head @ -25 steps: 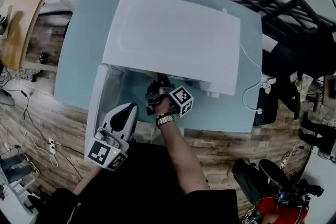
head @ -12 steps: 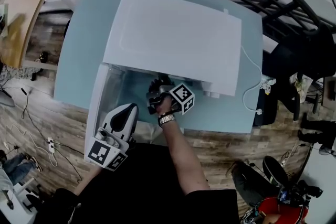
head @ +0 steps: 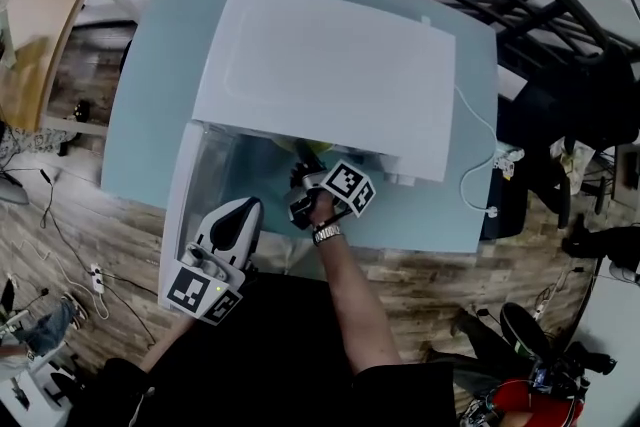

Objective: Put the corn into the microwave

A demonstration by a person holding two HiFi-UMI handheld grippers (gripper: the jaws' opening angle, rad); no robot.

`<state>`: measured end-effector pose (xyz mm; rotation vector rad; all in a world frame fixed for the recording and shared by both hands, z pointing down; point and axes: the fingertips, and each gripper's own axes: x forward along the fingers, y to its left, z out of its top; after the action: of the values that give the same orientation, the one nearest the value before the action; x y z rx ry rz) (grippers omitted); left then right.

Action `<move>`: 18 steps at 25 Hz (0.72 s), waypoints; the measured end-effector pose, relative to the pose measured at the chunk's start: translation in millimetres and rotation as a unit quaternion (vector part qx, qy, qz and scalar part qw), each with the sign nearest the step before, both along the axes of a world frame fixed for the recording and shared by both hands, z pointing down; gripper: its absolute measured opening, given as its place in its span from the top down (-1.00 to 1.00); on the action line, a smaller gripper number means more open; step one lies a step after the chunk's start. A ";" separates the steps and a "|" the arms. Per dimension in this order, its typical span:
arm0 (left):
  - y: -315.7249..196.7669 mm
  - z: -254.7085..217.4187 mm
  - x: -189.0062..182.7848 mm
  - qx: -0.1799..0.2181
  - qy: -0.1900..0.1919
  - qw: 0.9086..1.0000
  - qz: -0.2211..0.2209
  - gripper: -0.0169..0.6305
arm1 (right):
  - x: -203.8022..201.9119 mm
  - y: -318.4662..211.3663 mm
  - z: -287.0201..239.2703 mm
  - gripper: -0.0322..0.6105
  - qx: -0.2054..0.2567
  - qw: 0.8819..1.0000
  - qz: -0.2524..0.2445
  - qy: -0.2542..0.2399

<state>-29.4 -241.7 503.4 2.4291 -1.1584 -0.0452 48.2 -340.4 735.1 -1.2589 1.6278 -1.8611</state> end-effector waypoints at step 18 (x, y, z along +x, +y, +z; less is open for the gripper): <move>5.6 1.8 7.9 0.002 0.000 1.000 0.014 0.94 | 23.9 24.4 1.2 0.65 -0.020 0.998 0.061 -0.007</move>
<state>-21.5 -236.1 505.2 2.4481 -1.1247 -0.0378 72.2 -316.0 736.3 -1.3283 1.4798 -1.8312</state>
